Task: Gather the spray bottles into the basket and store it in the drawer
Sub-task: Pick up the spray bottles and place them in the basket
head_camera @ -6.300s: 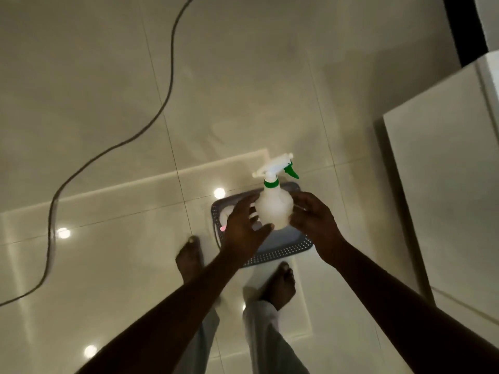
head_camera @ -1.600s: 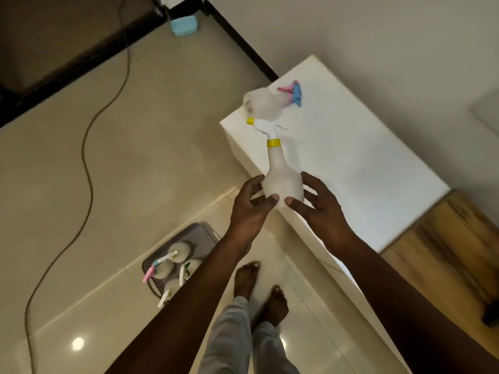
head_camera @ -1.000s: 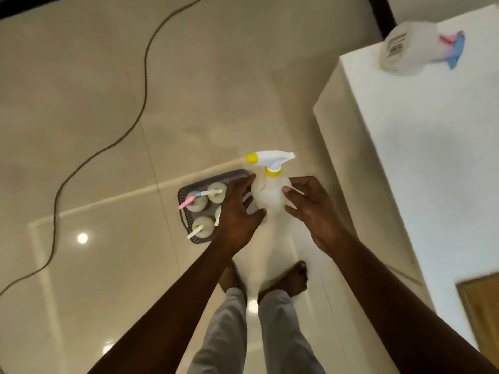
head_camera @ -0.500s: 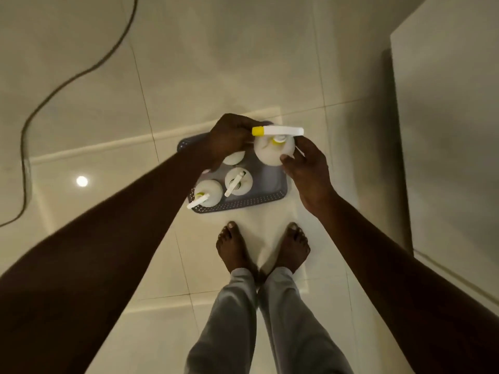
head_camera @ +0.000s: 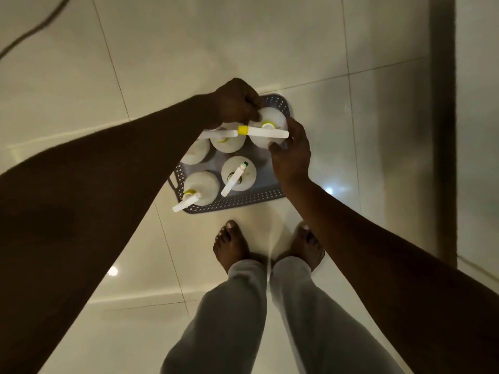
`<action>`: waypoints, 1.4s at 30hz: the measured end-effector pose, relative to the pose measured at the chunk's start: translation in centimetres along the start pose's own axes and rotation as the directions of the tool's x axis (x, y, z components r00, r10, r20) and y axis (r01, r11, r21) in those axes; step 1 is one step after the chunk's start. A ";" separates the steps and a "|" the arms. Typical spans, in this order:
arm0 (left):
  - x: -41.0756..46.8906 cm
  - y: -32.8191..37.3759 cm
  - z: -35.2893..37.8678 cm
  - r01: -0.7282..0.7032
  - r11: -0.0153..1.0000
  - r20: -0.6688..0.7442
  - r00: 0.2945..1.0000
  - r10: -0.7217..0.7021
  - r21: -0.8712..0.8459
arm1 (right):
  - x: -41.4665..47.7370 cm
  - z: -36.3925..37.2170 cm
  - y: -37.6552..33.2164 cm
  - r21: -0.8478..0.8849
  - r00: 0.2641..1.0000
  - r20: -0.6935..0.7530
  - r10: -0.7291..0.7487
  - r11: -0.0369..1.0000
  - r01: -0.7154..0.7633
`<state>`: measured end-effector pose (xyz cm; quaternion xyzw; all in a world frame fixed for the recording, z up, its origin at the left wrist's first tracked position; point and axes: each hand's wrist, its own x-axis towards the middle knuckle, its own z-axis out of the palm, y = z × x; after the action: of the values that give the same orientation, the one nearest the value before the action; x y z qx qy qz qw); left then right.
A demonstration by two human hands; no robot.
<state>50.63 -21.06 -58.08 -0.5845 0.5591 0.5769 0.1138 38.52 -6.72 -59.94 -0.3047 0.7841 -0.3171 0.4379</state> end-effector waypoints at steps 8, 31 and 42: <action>2.5 0.0 -0.5 0.009 0.996 0.064 0.998 -0.015 0.087 | 0.4 2.1 0.7 -0.023 0.996 -0.089 -0.022 1.000 0.020; -16.0 4.4 2.7 0.098 0.956 -0.148 0.987 -0.058 0.278 | -7.5 -11.2 -11.1 0.161 0.981 -0.016 0.196 0.968 -0.191; -27.9 29.3 -5.2 -0.300 0.952 -0.252 0.928 0.274 -0.069 | -14.1 -28.6 -27.9 0.366 0.977 -0.192 0.092 0.931 -0.015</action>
<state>38.55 -20.75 -19.12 -0.5670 0.6168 0.5413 -0.0714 24.99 -6.59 -19.72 -0.1629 0.7613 -0.4738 0.4116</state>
